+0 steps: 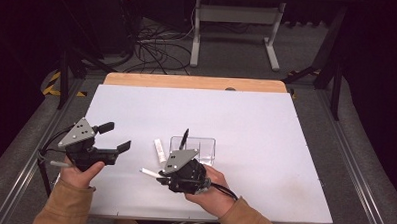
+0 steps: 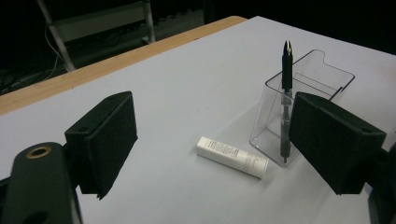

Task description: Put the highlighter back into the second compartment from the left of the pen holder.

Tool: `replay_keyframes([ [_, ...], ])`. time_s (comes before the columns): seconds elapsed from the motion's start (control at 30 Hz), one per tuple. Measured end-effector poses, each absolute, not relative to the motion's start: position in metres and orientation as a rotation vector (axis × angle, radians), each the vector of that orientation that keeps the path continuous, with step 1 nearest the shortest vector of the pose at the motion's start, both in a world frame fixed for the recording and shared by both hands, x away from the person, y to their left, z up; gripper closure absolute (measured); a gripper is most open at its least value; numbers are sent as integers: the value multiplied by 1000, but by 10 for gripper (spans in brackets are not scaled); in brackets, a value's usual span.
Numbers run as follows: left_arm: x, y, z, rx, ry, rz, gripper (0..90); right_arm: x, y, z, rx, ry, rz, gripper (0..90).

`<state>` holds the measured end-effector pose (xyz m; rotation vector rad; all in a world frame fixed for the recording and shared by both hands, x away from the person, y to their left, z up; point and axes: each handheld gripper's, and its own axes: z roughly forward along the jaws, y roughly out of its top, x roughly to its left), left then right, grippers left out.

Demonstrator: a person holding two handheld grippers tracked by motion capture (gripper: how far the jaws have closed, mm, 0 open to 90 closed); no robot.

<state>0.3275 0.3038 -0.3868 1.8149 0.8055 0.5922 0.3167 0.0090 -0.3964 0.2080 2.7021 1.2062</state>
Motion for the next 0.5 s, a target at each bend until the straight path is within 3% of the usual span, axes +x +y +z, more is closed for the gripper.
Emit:
replay_keyframes([
  [0.5,327,304,-387,1814,807,595,164,323,-15,-379,249,2563,1370,788],
])
